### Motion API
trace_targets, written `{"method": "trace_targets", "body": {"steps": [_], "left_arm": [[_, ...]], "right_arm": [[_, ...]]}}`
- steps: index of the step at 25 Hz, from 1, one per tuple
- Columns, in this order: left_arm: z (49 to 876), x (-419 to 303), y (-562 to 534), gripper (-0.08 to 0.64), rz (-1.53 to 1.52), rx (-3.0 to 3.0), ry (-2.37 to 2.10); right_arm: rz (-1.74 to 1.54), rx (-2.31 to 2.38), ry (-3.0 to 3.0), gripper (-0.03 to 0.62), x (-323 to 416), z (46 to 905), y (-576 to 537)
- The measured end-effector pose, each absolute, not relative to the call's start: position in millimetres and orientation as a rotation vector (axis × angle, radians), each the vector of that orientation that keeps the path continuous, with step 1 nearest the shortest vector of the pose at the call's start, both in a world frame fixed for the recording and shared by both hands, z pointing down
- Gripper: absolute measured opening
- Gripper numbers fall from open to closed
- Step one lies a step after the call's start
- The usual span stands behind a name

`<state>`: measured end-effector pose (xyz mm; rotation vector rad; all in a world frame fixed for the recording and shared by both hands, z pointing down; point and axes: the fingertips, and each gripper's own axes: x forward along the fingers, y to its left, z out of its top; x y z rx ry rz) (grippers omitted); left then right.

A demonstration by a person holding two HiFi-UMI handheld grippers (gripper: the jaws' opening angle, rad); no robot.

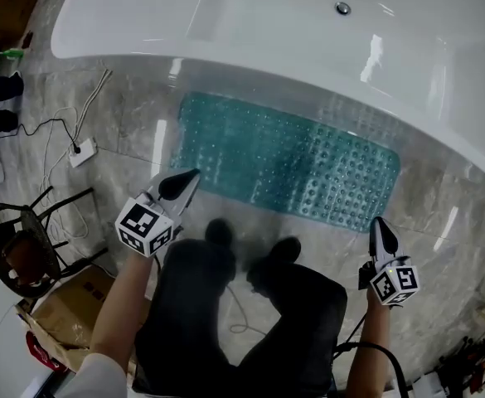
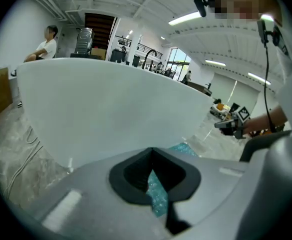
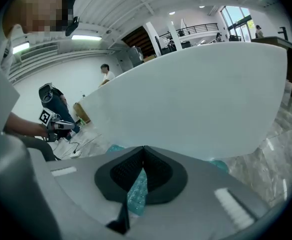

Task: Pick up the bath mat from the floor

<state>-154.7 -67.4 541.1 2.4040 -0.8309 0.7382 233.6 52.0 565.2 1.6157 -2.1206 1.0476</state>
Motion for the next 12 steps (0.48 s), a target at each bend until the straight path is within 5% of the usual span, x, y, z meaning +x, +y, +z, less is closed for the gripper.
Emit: {"method": "trace_targets", "body": {"steps": [12], "left_arm": [[664,-182,-100,0.002,0.732,2.440,-0.827]], "right_arm": [[0.906,1.577,-2.192,0.006,244,679,17]]}}
